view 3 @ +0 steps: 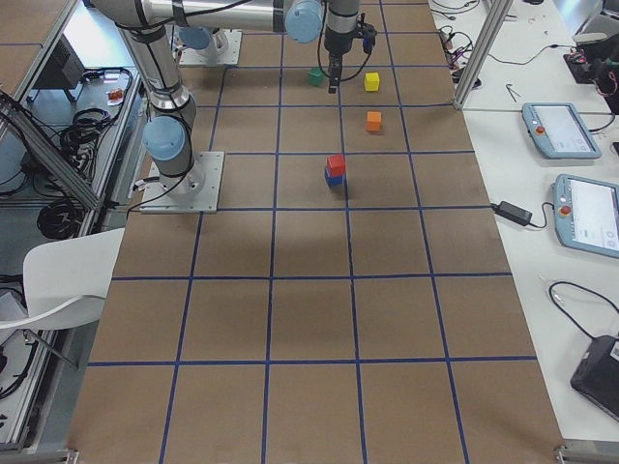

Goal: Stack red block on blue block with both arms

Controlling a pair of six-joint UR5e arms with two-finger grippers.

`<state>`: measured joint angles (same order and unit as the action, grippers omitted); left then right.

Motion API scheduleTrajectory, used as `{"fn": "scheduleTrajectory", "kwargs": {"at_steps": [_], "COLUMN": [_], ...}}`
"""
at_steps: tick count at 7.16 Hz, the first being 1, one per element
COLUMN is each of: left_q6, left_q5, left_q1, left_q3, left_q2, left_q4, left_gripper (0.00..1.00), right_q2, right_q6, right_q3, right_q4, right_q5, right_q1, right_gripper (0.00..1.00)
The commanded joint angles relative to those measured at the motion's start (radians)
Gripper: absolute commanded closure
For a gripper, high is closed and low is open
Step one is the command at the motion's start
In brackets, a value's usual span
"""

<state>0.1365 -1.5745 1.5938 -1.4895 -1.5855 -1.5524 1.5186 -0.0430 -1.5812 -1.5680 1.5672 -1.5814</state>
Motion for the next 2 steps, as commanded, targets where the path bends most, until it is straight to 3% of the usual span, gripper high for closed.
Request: {"fn": "scheduleTrajectory", "kwargs": {"at_steps": [1, 2], "left_q6": [-0.002, -0.005], "left_q5": [-0.005, -0.007], "left_q1": [0.0, 0.0], "left_q3": [0.003, 0.0], "left_q2": [-0.002, 0.015], "left_q4": [-0.006, -0.029], "left_gripper": [0.0, 0.0], "right_q2": [0.0, 0.0], "right_q6": [0.0, -0.001], "right_q3": [0.0, -0.002], "right_q4": [-0.003, -0.009], "right_q5": [0.005, -0.002], "right_q1": [0.0, 0.0], "right_gripper": [0.0, 0.0]}}
